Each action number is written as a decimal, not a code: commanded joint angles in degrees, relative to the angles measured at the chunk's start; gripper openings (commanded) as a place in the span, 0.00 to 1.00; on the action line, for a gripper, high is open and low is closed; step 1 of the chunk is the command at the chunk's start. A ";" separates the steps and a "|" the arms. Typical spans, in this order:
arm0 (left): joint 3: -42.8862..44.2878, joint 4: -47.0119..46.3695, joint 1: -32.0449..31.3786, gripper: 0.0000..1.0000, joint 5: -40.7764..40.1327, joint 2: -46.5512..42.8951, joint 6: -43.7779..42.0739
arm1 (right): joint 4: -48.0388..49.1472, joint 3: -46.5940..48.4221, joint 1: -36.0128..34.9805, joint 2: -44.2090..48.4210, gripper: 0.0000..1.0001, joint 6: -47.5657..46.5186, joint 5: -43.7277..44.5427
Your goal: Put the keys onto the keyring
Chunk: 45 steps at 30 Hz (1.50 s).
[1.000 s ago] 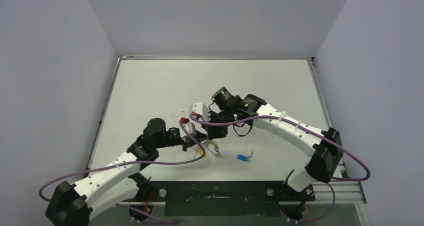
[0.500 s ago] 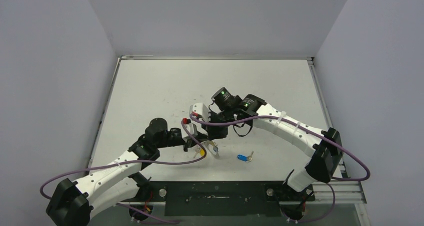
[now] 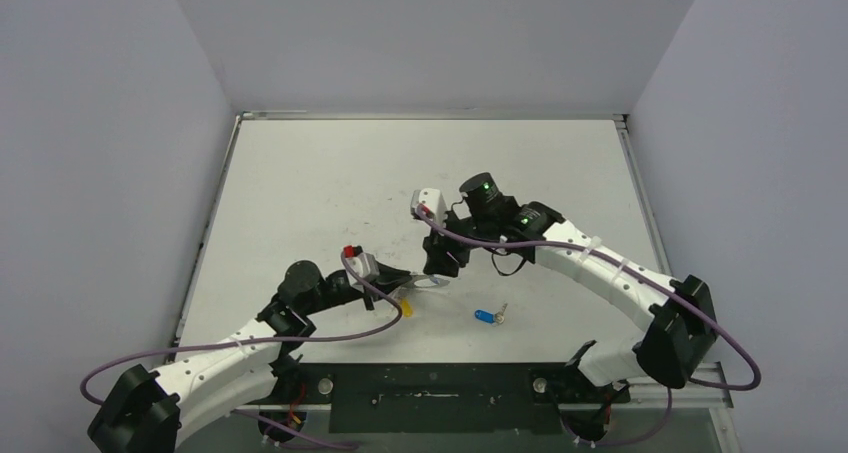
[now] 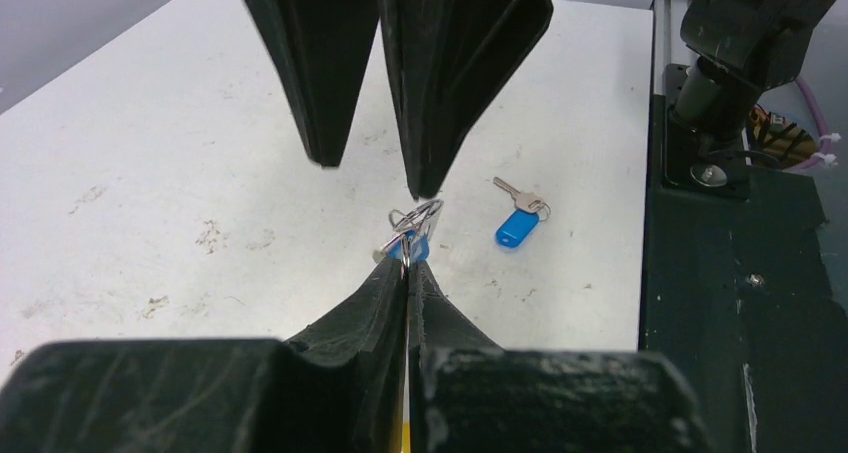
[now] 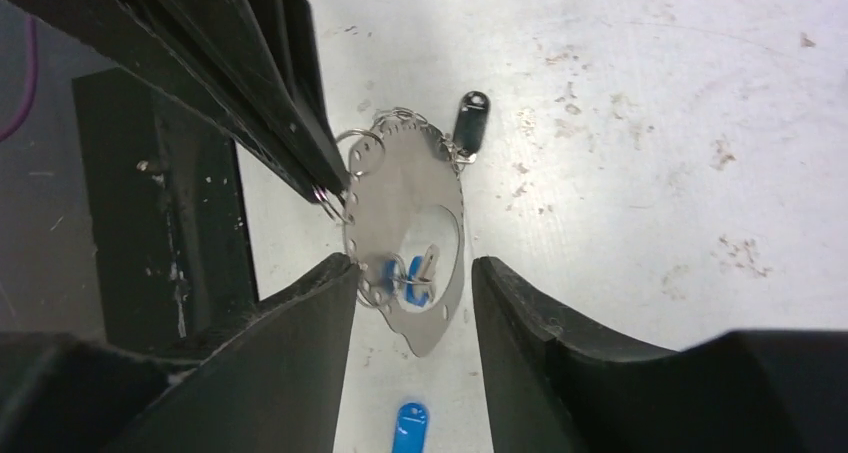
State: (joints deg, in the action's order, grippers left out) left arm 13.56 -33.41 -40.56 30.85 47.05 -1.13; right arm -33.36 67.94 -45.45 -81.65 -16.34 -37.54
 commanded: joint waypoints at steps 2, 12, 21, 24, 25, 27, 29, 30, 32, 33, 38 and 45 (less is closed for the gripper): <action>-1.57 -12.56 -0.32 0.00 -4.23 -0.99 4.72 | 12.70 -5.26 2.16 6.38 0.49 3.08 -3.52; -1.34 -13.05 -0.39 0.00 -9.76 -0.76 6.72 | 15.87 -8.58 1.83 3.30 0.49 5.04 -6.23; -2.58 -16.43 -0.43 0.00 -10.07 0.97 8.16 | 21.38 -11.41 1.01 3.78 0.48 7.64 -4.30; -3.43 -19.70 -0.49 0.00 -9.32 1.40 8.23 | 26.52 -13.86 1.68 5.69 0.48 9.62 -4.12; -3.78 -21.09 -0.43 0.00 -8.89 1.65 8.24 | 28.95 -14.84 1.95 6.25 0.49 10.48 -4.49; -4.59 -23.88 -0.51 0.00 -7.99 2.29 8.24 | 33.72 -16.48 2.35 6.83 0.49 12.16 -5.32; -5.00 -25.95 -0.54 0.00 -7.25 2.76 8.14 | 37.13 -17.65 2.66 6.71 0.48 13.29 -6.37; -5.06 -26.68 -0.56 0.00 -6.82 2.93 8.15 | 38.61 -18.12 2.91 6.68 0.48 13.85 -6.99; -5.20 -27.68 -0.56 0.00 -6.03 3.05 8.07 | 42.51 -19.43 3.28 6.91 0.46 15.46 -8.28; -5.21 -27.97 -0.51 0.00 -5.74 2.95 8.00 | 44.70 -20.22 3.53 7.21 0.46 16.21 -8.94; -5.47 -28.06 -0.55 0.00 -5.44 1.86 7.64 | 52.97 -23.21 4.65 8.44 0.46 20.30 -11.16; -5.65 -26.96 -0.56 0.00 -5.64 0.17 7.30 | 55.99 -24.55 6.64 9.76 0.44 21.69 -11.98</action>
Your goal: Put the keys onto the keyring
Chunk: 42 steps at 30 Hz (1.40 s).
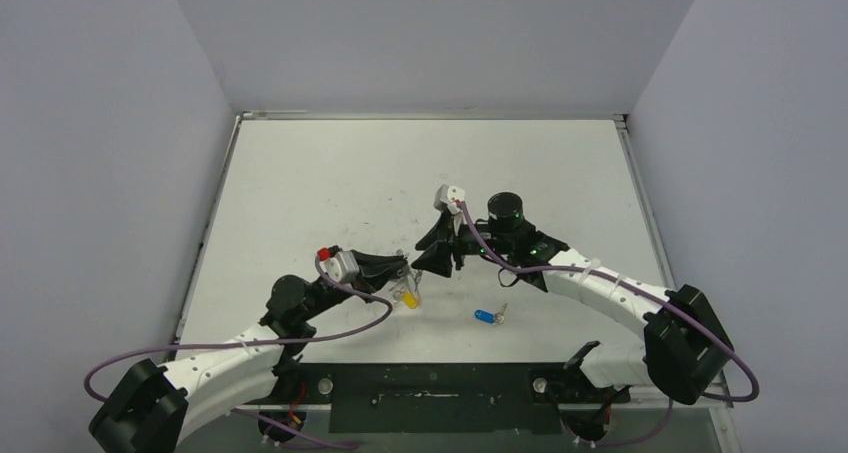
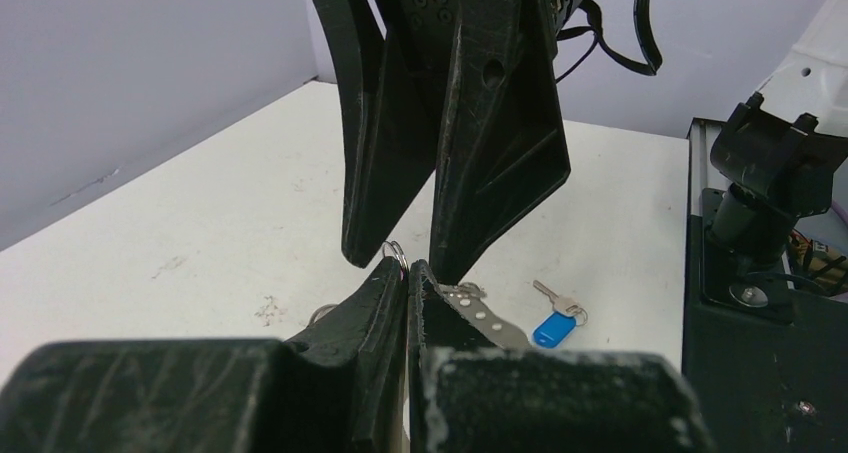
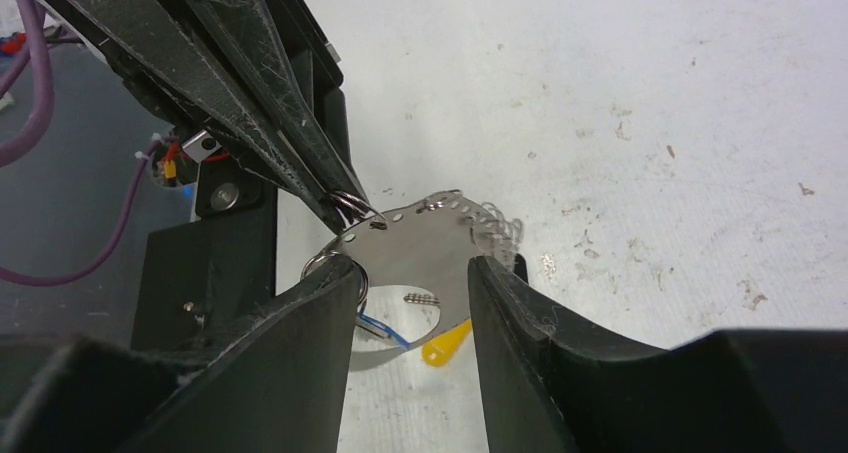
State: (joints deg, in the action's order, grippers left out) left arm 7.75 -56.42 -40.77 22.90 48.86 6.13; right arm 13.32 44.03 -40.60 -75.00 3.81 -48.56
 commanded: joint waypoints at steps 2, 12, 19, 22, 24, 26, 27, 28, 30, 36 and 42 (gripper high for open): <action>0.14 -3.30 -0.30 0.00 2.17 -2.20 -0.21 | 9.93 -1.05 2.82 3.75 0.44 1.90 -1.70; 0.52 -0.36 -0.31 0.00 2.58 -4.12 -1.47 | 8.42 -1.16 5.11 5.05 0.46 -0.27 -9.05; 1.00 -1.08 -0.30 0.00 3.75 -3.17 -1.41 | 13.03 -0.88 4.18 2.91 0.45 1.87 -12.38; 1.13 -1.47 -0.28 0.00 3.91 -2.80 -1.38 | 13.49 -0.84 2.23 2.19 0.45 0.69 -12.14; 1.24 -1.55 -0.28 0.00 4.05 -2.68 -1.38 | 13.45 -0.72 0.78 1.62 0.44 -0.15 -11.19; 1.17 -1.67 -0.27 0.00 4.09 -2.67 -1.31 | 13.52 -0.64 0.15 0.71 0.44 -0.29 -10.71; 1.13 -1.72 -0.27 0.00 4.15 -2.71 -1.30 | 13.69 -0.58 0.02 0.27 0.43 -0.13 -10.54; 1.13 -1.74 -0.35 0.00 4.16 -2.75 -1.23 | 13.86 -0.59 0.00 -0.16 0.42 -0.08 -10.51; 1.05 -1.89 -0.39 0.00 4.20 -2.85 -1.19 | 14.25 -0.69 -0.01 -0.76 0.40 0.13 -10.44; 0.97 -1.94 -0.39 0.00 4.11 -3.12 -1.21 | 14.07 -1.03 0.23 -1.03 0.09 0.12 -10.68; 0.95 -1.94 -0.37 0.00 4.08 -3.07 -1.30 | 13.27 -1.43 0.77 -0.10 0.00 -0.19 -10.83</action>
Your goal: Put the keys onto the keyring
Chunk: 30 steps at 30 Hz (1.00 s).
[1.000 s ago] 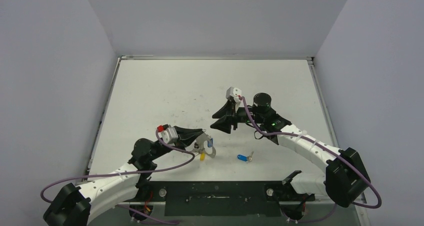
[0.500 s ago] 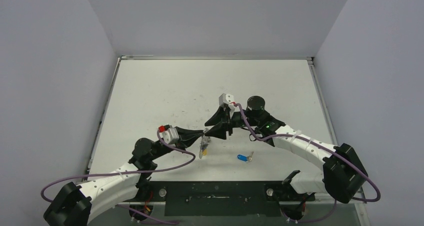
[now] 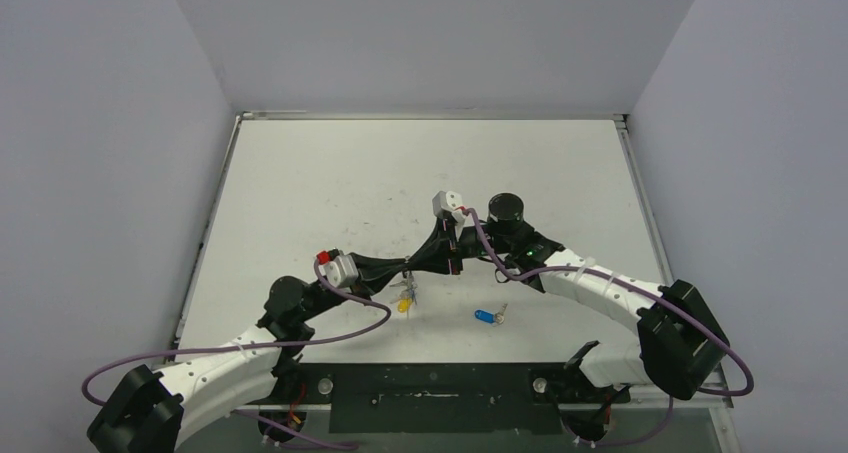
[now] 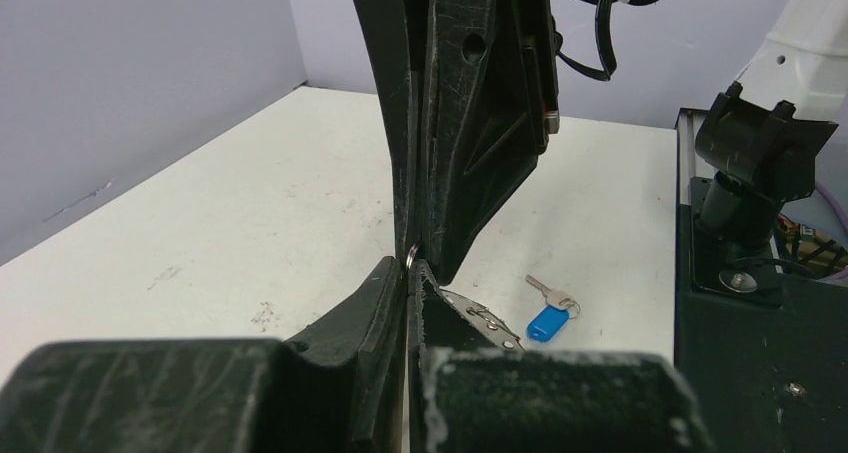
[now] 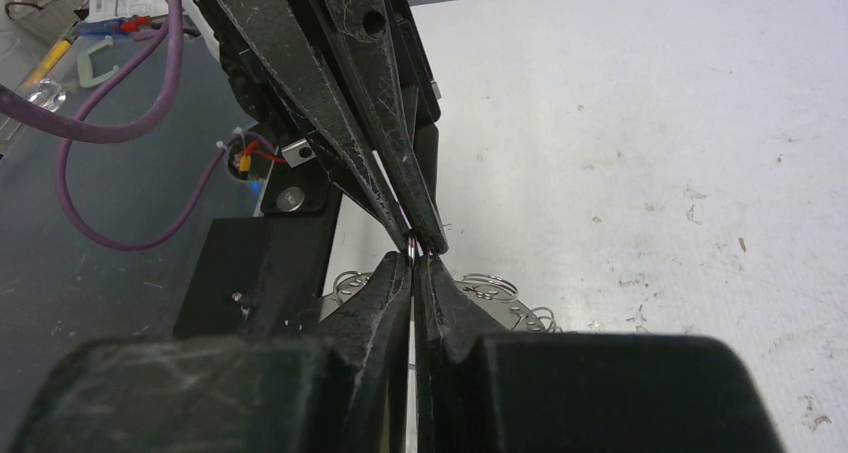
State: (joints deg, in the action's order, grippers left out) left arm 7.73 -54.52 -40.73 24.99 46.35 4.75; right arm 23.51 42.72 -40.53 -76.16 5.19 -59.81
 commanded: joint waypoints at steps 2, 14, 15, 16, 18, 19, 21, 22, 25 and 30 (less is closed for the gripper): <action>0.97 -3.83 -0.43 0.00 1.92 -0.56 -0.05 | 2.25 -0.10 0.79 1.59 0.00 -1.99 0.40; 1.25 3.04 -0.36 0.31 -0.64 -4.53 -2.18 | -27.67 7.82 1.25 5.35 0.00 -16.33 4.10; 1.50 4.90 -0.34 0.35 -0.77 -5.44 -2.79 | -30.20 8.73 1.25 5.49 0.00 -17.18 4.79; 1.78 6.89 -0.32 0.38 -0.96 -6.54 -3.47 | -31.91 9.38 1.26 5.68 0.00 -17.83 5.46; 2.47 10.80 -0.32 0.42 -1.58 -8.38 -4.43 | -34.10 10.29 1.12 6.18 0.00 -18.15 7.20; 2.92 13.09 -0.31 0.42 -1.69 -9.25 -5.32 | -35.40 10.88 0.99 6.49 0.00 -18.26 8.59; 4.61 19.25 -0.39 0.43 -1.49 -10.70 -7.65 | -39.54 12.96 0.47 6.44 0.00 -19.14 11.46; 5.79 23.96 -0.38 0.44 -1.37 -11.13 -8.59 | -42.46 14.49 0.08 6.15 0.00 -20.17 12.37; 9.74 33.35 -0.35 0.44 -0.61 -11.19 -11.66 | -51.26 20.31 -1.98 4.25 0.00 -23.62 16.54; 14.30 41.72 -0.37 0.45 1.38 -8.66 -14.34 | -63.29 28.63 -5.91 -0.71 0.00 -25.55 23.93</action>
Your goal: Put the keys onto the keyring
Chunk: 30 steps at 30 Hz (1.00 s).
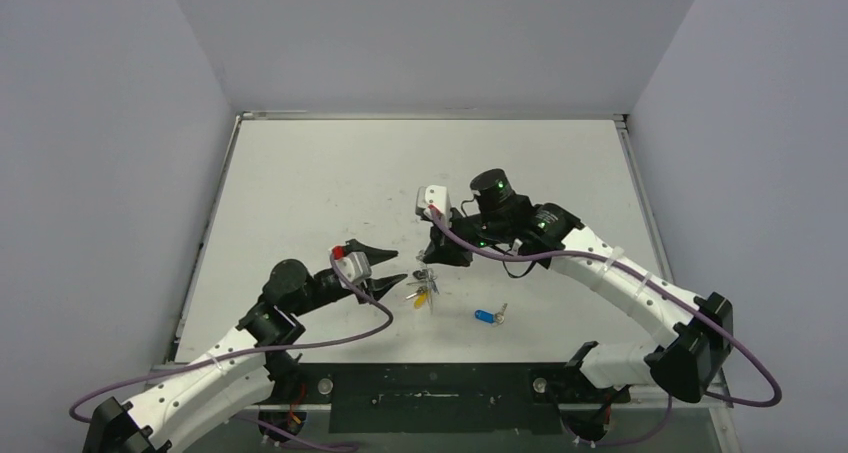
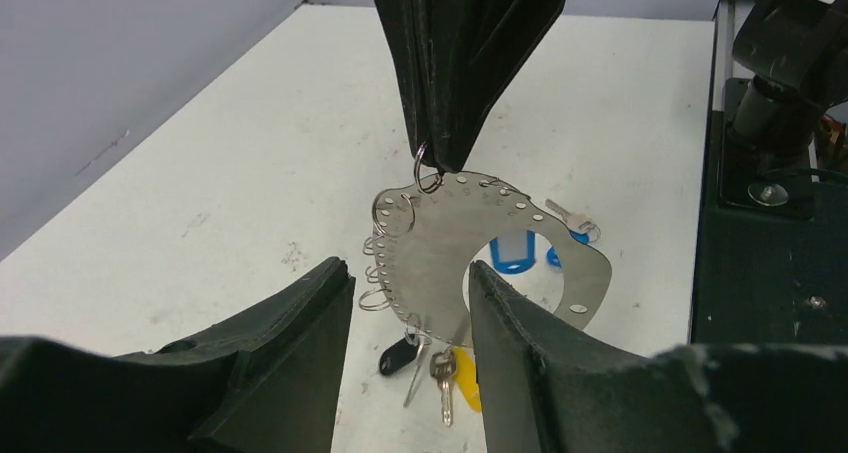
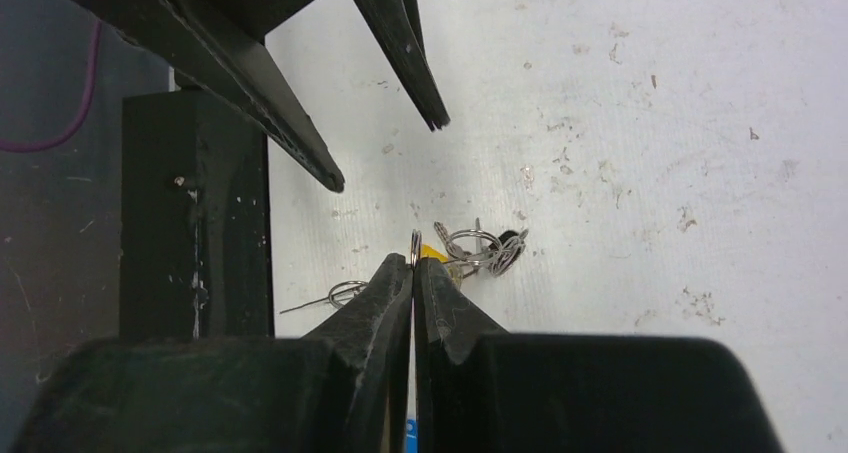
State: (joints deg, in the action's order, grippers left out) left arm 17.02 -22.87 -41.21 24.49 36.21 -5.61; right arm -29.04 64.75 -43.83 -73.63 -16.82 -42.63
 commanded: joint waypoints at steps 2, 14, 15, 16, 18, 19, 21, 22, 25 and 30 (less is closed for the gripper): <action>5.99 10.91 0.02 0.45 2.36 2.73 -4.20 | -13.78 9.41 -3.56 -5.08 0.00 -3.42 8.27; 7.32 7.03 -0.02 0.41 8.27 7.63 -4.54 | -26.08 19.64 -5.55 -11.96 0.00 -7.51 8.43; 7.08 5.52 -0.04 0.40 9.34 8.18 -4.06 | -26.35 19.92 -5.70 -12.24 0.00 -7.68 7.72; 6.81 3.88 -0.02 0.40 10.26 8.84 -3.43 | -26.46 20.09 -5.85 -12.57 0.00 -7.74 7.18; 6.24 0.31 -0.09 0.38 11.52 10.31 -1.99 | -26.61 20.39 -6.15 -13.13 0.00 -7.79 6.43; 6.12 -0.95 -0.05 0.37 11.95 11.07 -1.47 | -26.60 20.36 -6.31 -13.39 0.00 -7.79 6.22; 6.01 -2.96 -0.08 0.34 12.64 12.69 -0.60 | -26.54 20.40 -6.75 -13.77 0.00 -7.71 6.07; 6.01 -3.84 -0.10 0.32 12.94 13.35 -0.23 | -26.52 20.44 -6.93 -13.94 0.00 -7.70 6.00; 6.08 -6.23 -0.21 0.30 13.55 15.11 0.68 | -26.55 20.42 -7.60 -14.26 0.00 -7.70 6.11; 6.44 -7.34 -0.27 0.26 13.91 16.88 0.65 | -26.17 20.56 -8.13 -14.60 0.00 -7.62 6.33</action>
State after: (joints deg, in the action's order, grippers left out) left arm 21.61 -24.97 -41.23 36.25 52.25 -5.96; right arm -56.18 83.05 -51.42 -88.60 -23.66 -35.14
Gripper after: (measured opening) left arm 0.278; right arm 0.032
